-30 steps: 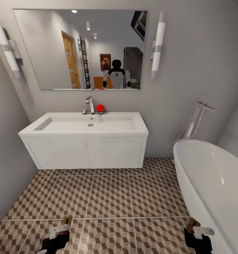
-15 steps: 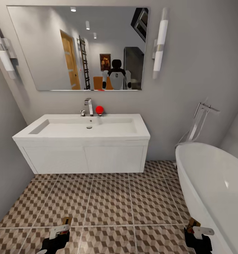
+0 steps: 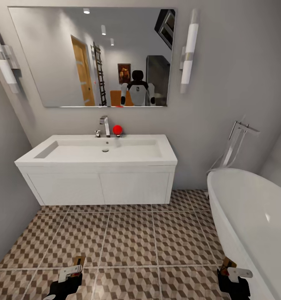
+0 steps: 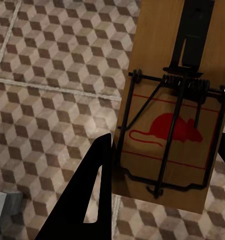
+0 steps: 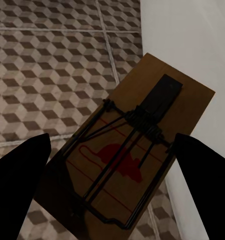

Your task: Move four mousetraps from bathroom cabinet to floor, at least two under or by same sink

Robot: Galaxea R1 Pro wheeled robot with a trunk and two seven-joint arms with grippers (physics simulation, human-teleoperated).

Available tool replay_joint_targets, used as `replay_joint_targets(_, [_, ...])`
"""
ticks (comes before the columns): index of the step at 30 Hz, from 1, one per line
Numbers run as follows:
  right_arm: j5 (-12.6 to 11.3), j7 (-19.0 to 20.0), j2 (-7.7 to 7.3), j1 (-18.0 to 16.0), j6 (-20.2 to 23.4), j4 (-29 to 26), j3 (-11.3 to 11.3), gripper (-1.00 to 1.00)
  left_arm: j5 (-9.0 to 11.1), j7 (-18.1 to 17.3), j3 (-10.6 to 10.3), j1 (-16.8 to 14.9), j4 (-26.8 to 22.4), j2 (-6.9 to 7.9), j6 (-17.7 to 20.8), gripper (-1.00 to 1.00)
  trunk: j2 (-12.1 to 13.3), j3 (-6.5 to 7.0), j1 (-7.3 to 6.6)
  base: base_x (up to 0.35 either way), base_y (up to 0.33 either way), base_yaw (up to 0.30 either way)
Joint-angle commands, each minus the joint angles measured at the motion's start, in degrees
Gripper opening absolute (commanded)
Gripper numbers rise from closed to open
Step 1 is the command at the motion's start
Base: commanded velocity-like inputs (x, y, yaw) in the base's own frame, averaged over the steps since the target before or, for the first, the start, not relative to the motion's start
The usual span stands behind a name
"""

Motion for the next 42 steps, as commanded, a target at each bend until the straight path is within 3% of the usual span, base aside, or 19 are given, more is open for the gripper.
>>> replay_joint_targets(1, [0.6, -0.2, 0.02, 0.0, -0.2, 0.1, -0.2, -1.0, 0.1, 0.3, -0.3, -0.1, 0.2, -0.02, -0.4, -1.0, 0.0, -0.05, 0.0, 0.0, 0.0, 0.0])
replay_joint_targets(42, [0.7, 0.0, 0.06, 0.0, -0.3, 2.2, 0.1, -1.0, 0.1, 0.2, -0.3, -0.1, 0.2, -0.02, -0.4, -1.0, 0.0, -0.05, 0.0, 0.0, 0.0, 0.0])
